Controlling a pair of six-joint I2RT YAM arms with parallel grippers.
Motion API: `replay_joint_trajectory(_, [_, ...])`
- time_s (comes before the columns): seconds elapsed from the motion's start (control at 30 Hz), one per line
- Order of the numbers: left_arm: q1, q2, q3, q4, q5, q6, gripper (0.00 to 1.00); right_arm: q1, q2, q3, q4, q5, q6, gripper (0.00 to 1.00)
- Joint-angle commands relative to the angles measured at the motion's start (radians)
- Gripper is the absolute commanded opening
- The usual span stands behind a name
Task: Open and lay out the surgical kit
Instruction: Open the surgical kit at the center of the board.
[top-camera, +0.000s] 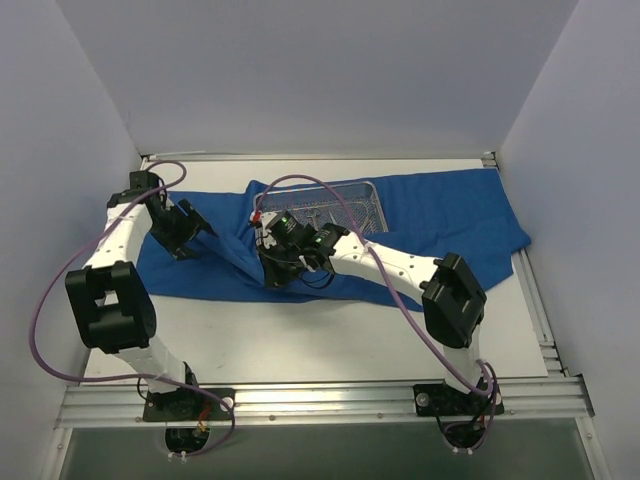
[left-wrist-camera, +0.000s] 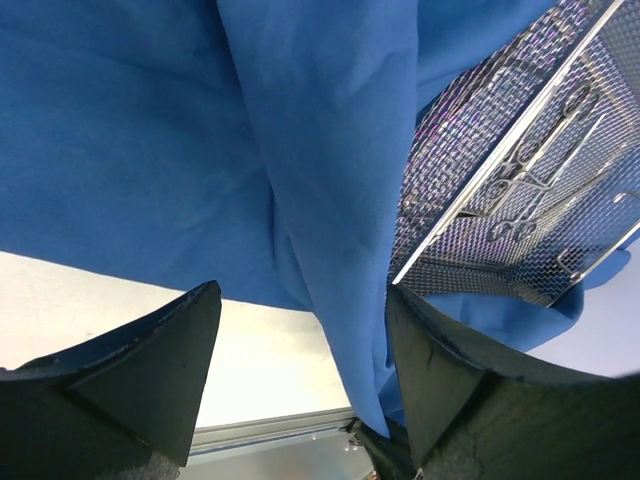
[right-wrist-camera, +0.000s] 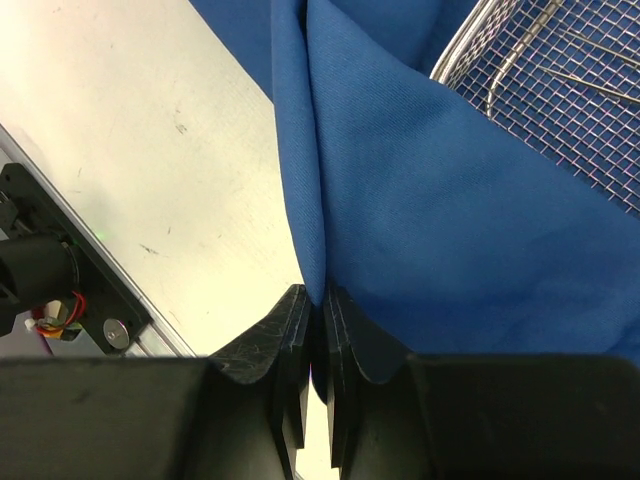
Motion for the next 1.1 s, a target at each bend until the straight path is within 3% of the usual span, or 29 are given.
replay_joint_trajectory(0.0, [-0.014,0.013,0.003,0.09,0.035,-0.04,0.76,-0.003,-0.028,0.025,0.001,-0.006,0.0,0.11])
replay_joint_trajectory(0.17, [-0.056,0.119,0.094,0.063,0.023,-0.037,0.76,-0.008,-0.012,0.042,0.001,-0.029,-0.011,0.11])
replay_joint_trajectory(0.37, [-0.059,0.159,0.068,0.084,0.006,-0.048,0.75,-0.035,-0.023,0.033,0.01,-0.047,-0.012,0.13])
replay_joint_trajectory(0.47, [-0.057,0.199,0.086,0.099,0.015,-0.034,0.36,-0.048,-0.029,0.025,0.011,-0.063,-0.006,0.16])
replay_joint_trajectory(0.5, [-0.056,0.208,0.097,0.083,0.006,-0.016,0.04,-0.058,-0.031,0.019,0.007,-0.063,-0.003,0.23])
replay_joint_trajectory(0.53, [-0.054,0.204,0.118,0.06,-0.012,-0.005,0.02,-0.066,-0.034,0.018,0.005,-0.061,0.009,0.29])
replay_joint_trajectory(0.57, [-0.053,0.141,0.111,-0.018,-0.061,0.023,0.02,-0.101,-0.049,0.01,-0.004,-0.06,0.023,0.47])
replay_joint_trajectory(0.6, [-0.053,0.141,0.092,-0.037,-0.061,0.023,0.02,-0.101,-0.057,0.01,-0.004,-0.06,0.029,0.47])
replay_joint_trajectory(0.73, [-0.05,-0.057,-0.06,-0.131,-0.139,0.002,0.02,-0.182,-0.081,0.034,-0.045,-0.035,0.043,0.69])
replay_joint_trajectory(0.83, [-0.048,-0.218,-0.223,-0.161,-0.156,-0.05,0.02,-0.247,-0.065,0.111,-0.09,0.005,0.043,0.71])
replay_joint_trajectory(1.07, [-0.045,-0.448,-0.406,-0.186,-0.164,-0.075,0.02,-0.391,-0.029,0.219,-0.165,0.16,0.094,0.71])
